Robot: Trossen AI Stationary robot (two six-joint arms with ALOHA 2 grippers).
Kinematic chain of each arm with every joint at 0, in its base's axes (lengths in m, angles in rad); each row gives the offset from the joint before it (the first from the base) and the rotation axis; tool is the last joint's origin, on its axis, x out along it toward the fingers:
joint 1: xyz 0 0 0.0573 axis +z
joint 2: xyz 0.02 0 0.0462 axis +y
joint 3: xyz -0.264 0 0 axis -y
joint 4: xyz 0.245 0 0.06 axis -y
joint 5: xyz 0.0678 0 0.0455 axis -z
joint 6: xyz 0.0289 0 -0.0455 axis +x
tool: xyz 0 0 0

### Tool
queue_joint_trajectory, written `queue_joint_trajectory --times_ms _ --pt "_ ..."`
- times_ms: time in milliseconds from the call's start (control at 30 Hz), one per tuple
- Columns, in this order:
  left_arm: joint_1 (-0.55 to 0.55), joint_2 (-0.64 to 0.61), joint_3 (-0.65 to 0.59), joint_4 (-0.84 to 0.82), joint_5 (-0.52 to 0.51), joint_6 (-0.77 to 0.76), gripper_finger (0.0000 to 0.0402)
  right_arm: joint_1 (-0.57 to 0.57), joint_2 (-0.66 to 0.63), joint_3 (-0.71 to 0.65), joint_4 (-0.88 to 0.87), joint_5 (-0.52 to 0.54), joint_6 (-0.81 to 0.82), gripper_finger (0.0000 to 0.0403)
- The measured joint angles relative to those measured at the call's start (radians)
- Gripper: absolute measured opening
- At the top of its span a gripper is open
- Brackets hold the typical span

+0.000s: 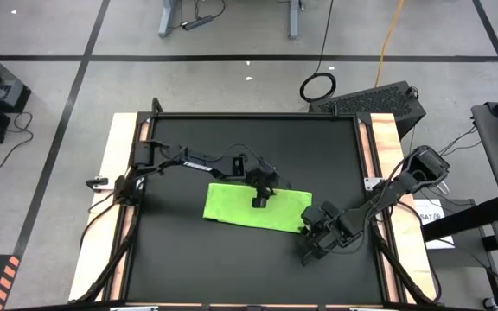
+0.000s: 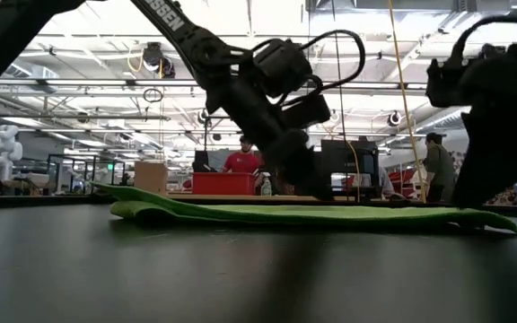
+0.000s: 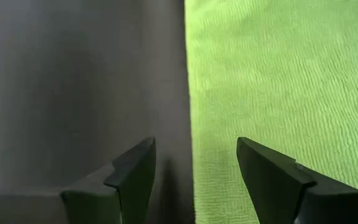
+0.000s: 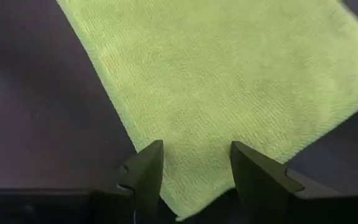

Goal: Roll towel
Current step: Fold the green towel on the table

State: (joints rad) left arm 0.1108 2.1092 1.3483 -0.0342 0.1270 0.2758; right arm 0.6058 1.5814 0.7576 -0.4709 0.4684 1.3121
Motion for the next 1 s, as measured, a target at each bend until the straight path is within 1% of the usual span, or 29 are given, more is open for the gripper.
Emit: queue_joint_trajectory --times_ms 100,167,267,333,367,433,533,567,667,733,800,867,1000 --pt "0.01 0.006 0.002 -0.008 0.053 -0.001 0.0231 -0.008 0.023 -0.029 0.052 -0.003 0.009 0.0178" --pt "0.015 0.01 0.002 -0.017 0.078 -0.005 0.0231 -0.015 0.046 -0.034 0.082 0.013 0.006 0.0178" --pt "0.014 0.013 0.002 -0.025 0.085 -0.004 0.0231 -0.031 0.088 -0.032 0.104 0.027 -0.046 0.0175" --pt "0.013 0.018 0.002 -0.026 0.086 -0.005 0.0231 -0.04 0.107 -0.031 0.119 0.033 -0.076 0.0162" --pt "0.013 0.021 0.002 -0.036 0.086 -0.005 0.0231 -0.044 0.114 -0.031 0.128 0.037 -0.089 0.0149" --pt "0.013 0.022 0.001 -0.042 0.086 -0.004 0.0231 -0.05 0.117 -0.031 0.141 0.038 -0.117 0.0111" --pt "0.013 0.019 0.001 -0.052 0.085 0.0 0.0231 -0.055 0.117 -0.032 0.157 0.032 -0.162 0.0031" --pt "0.013 0.019 0.001 -0.059 0.085 0.0 0.0231 -0.055 0.113 -0.032 0.157 0.031 -0.178 0.0017" --pt "0.013 0.019 0.001 -0.072 0.083 0.001 0.0231 -0.056 0.087 -0.034 0.139 0.032 -0.204 0.0007" --pt "0.013 0.019 0.001 -0.079 0.068 0.005 0.0231 -0.057 0.05 -0.038 0.084 0.032 -0.224 0.0004" --pt "0.013 0.01 0.001 -0.092 0.048 0.015 0.0231 -0.067 0.004 -0.038 -0.008 0.058 -0.232 0.0003" --pt "0.013 -0.006 0.001 -0.105 0.027 0.02 0.0231 -0.084 -0.055 -0.011 -0.108 0.113 -0.24 0.0002" --pt "0.014 -0.08 -0.001 -0.111 -0.065 0.022 0.0231 -0.131 -0.168 0.075 -0.372 0.258 -0.294 0.0001"
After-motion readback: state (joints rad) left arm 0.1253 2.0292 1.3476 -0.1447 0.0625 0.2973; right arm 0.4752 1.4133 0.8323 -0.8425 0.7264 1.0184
